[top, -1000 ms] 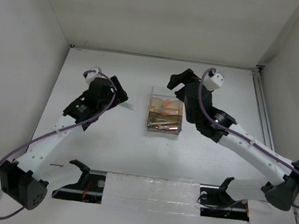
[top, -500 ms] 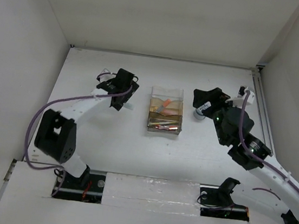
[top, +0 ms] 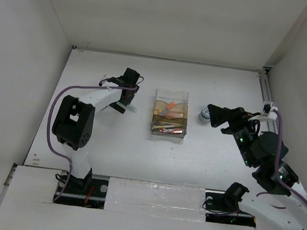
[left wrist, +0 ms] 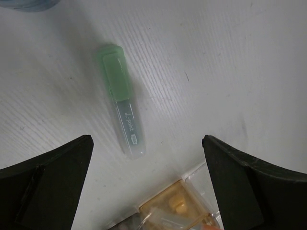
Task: Sort the stationery into containers
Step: Grab a piece of stationery with the left arm
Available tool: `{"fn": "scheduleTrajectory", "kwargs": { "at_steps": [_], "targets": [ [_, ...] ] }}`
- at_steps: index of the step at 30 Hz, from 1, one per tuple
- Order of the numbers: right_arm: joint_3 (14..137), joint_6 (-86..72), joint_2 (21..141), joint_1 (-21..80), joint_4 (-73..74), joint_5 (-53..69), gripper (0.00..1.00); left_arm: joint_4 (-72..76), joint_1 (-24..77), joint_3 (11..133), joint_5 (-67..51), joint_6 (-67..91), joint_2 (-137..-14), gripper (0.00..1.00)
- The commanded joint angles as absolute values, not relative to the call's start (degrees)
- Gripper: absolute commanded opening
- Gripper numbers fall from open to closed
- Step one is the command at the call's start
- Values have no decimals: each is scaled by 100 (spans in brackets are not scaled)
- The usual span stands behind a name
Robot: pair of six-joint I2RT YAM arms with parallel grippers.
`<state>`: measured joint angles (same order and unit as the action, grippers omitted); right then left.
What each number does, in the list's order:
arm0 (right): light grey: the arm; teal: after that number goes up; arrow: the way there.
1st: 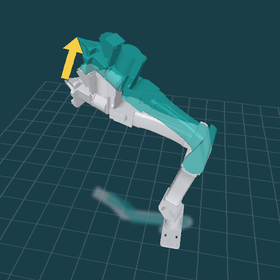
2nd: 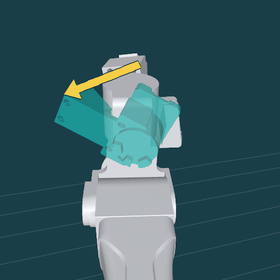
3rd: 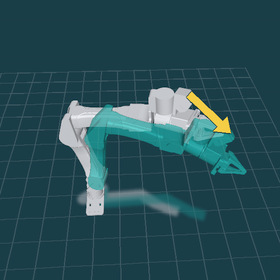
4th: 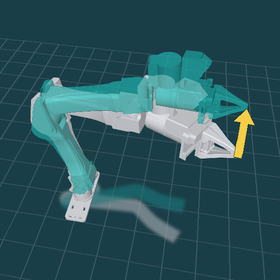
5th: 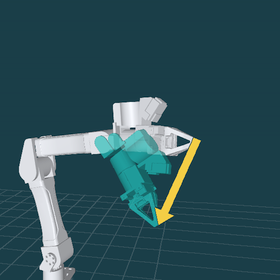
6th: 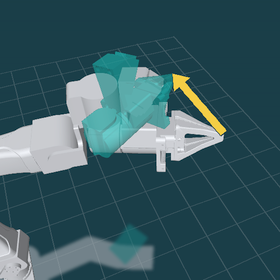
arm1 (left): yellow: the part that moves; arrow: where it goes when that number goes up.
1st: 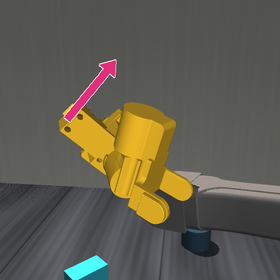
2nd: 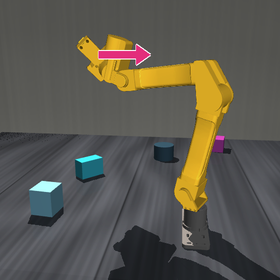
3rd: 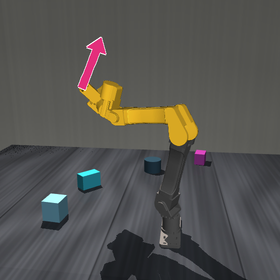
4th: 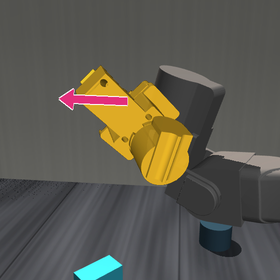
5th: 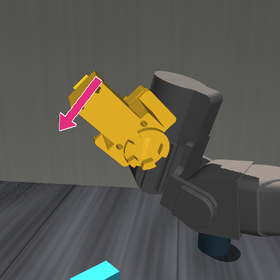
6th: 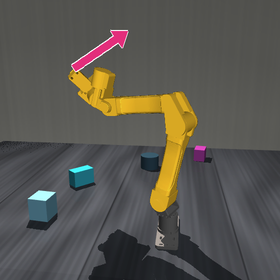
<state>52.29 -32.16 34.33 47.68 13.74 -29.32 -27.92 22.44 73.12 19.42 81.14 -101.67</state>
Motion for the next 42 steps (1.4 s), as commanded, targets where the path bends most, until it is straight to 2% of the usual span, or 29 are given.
{"fn": "scheduleTrajectory", "kwargs": {
  "at_steps": [1, 9, 11, 14, 15, 17, 18, 20, 23, 24, 26, 27, 28, 33, 36, 42],
  "targets": [
    [5186, -3059, 3428, 4790, 1380, -2699, 86, -3304, 2180, 7576, 2276, 8543, -10432, 97],
    [5186, -3006, 3420, 4790, 1380, -2593, 86, -3418, 2021, 7637, 2188, 8648, -10871, 87],
    [5124, -3006, 3419, 4790, 1327, -2593, 86, -3419, 2021, 7690, 2188, 8648, -10968, 79],
    [5194, -2901, 3419, 4790, 1327, -2593, 86, -3568, 2021, 7839, 2136, 8648, -11162, 77],
    [5194, -2900, 3419, 4790, 1327, -2593, 86, -3629, 2021, 7936, 2066, 8648, -11223, 62],
    [5247, -2848, 3419, 4790, 1379, -2593, 86, -3761, 2021, 8041, 2005, 8648, -11408, 47],
    [5247, -2848, 3419, 4790, 1380, -2593, 86, -3814, 2021, 8094, 2004, 8648, -11469, 42],
    [5247, -2848, 3358, 4790, 1380, -2593, 86, -3980, 2021, 8252, 1952, 8648, -11671, 41],
    [5247, -2848, 3305, 4737, 1380, -2593, 86, -4175, 1969, 8411, 1890, 8648, -11856, 20],
    [5247, -2848, 3244, 4737, 1380, -2532, 86, -4227, 1969, 8411, 1890, 8648, -11935, 20],
    [5247, -2787, 3190, 4737, 1380, -2531, 86, -4228, 1969, 8411, 1829, 8648, -11988, 9],
    [5247, -2786, 3190, 4737, 1380, -2531, 86, -4167, 1969, 8342, 1828, 8648, -11988, 7],
    [5247, -2786, 3138, 4685, 1380, -2479, 86, -4166, 1969, 8341, 1759, 8596, -11988, 0],
    [5247, -2733, 3085, 4623, 1433, -2417, 86, -3780, 1969, 8183, 1617, 8174, -11988, 0],
    [5300, -2733, 3085, 4623, 1485, -2365, 86, -4051, 2153, 8358, 2099, 8174, -11594, 0],
    [5300, -2733, 3085, 4570, 1591, -2364, 86, -3877, 2434, 8192, 2820, 8130, -10127, 0]
  ]
}}
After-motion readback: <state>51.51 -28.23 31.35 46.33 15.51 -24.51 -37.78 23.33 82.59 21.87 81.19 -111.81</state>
